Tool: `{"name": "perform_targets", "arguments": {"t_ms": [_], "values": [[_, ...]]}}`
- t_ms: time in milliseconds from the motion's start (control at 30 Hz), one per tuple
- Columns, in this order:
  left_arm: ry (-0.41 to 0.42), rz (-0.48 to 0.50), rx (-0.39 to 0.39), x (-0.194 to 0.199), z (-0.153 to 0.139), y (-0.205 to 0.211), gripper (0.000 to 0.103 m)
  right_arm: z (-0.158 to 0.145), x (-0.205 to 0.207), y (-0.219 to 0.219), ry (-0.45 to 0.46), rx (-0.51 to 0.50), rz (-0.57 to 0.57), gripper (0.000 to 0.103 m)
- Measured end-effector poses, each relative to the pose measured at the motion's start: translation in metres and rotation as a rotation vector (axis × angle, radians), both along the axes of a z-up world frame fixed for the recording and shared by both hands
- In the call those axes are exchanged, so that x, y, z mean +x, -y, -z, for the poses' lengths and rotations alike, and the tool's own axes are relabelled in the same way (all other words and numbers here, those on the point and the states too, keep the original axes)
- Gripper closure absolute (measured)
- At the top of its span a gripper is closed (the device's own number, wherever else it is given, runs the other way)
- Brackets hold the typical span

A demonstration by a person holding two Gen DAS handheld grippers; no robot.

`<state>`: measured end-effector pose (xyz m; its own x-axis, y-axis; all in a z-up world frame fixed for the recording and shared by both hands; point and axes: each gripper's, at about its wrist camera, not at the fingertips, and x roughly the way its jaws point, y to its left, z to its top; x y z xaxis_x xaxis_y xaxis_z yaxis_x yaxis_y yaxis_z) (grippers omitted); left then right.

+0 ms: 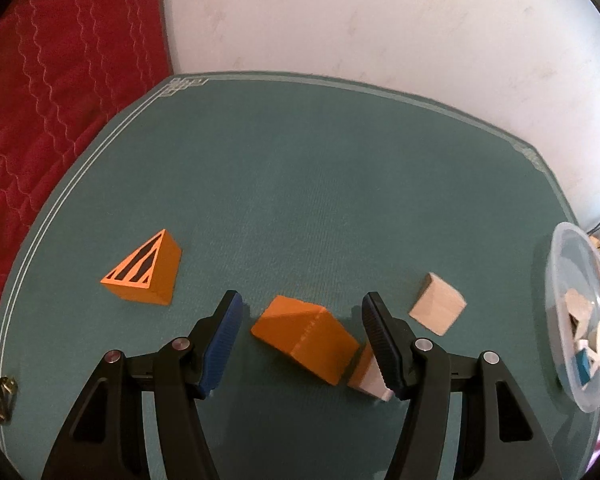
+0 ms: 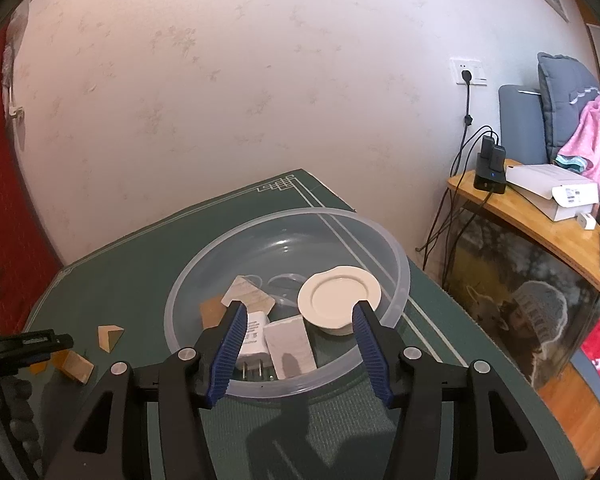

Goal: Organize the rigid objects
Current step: 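Move the left tool back and grasp the orange rectangular block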

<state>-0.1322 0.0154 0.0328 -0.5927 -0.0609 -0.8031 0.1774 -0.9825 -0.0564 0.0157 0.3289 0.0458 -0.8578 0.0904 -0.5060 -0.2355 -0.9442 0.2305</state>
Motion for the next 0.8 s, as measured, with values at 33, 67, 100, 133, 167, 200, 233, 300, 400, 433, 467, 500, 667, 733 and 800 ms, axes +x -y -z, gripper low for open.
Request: {"name": "perform_targets", "arguments": {"t_ms": [33,67,100,133,167,200,233,300,400,433,467,500,667,733,800], "values": [[0.008,-0.005,-0.001,-0.001,0.002,0.001,0.040,0.000,0.000,0.000,0.001,0.000,-0.001,0.045],[0.020,-0.014,0.000,-0.001,0.005,0.003,0.040,0.001,-0.001,0.000,0.002,0.000,-0.002,0.045],[0.028,-0.019,0.007,-0.001,0.005,0.005,0.038,0.001,-0.001,0.000,0.002,-0.001,-0.003,0.045],[0.030,-0.022,0.015,-0.003,0.006,0.007,0.037,0.001,-0.001,0.001,0.002,-0.001,-0.004,0.045],[0.031,-0.029,0.022,0.000,0.007,0.010,0.035,0.001,-0.001,0.001,0.002,0.000,-0.003,0.045],[0.031,-0.036,0.026,0.003,0.007,0.015,0.034,0.001,-0.001,0.000,0.001,0.000,-0.002,0.045],[0.030,-0.034,0.026,0.004,0.007,0.018,0.034,0.001,0.000,0.000,-0.001,-0.001,-0.002,0.045],[0.033,-0.033,0.018,0.012,0.008,0.021,0.032,0.001,0.000,0.000,0.000,-0.001,-0.001,0.045],[0.047,-0.041,0.006,0.024,0.012,0.028,0.032,0.001,0.001,0.000,0.000,-0.002,0.000,0.045],[0.041,-0.041,-0.004,0.026,0.012,0.030,0.032,0.001,0.000,0.000,0.000,-0.001,-0.001,0.045],[0.040,-0.041,-0.008,0.029,0.012,0.031,0.032,0.001,0.000,0.000,0.000,-0.001,-0.002,0.045],[0.037,-0.039,-0.004,0.031,0.012,0.032,0.032,0.001,0.000,0.001,0.001,-0.001,-0.001,0.045],[0.018,-0.024,-0.001,0.029,0.010,0.032,0.038,-0.001,0.000,0.001,-0.001,0.005,-0.007,0.045],[0.015,-0.012,-0.005,0.025,0.014,0.034,0.044,0.000,0.000,0.002,0.000,0.008,-0.011,0.045],[0.000,0.007,-0.011,0.024,0.014,0.031,0.053,0.000,0.000,0.004,0.002,0.010,-0.021,0.045]]}}
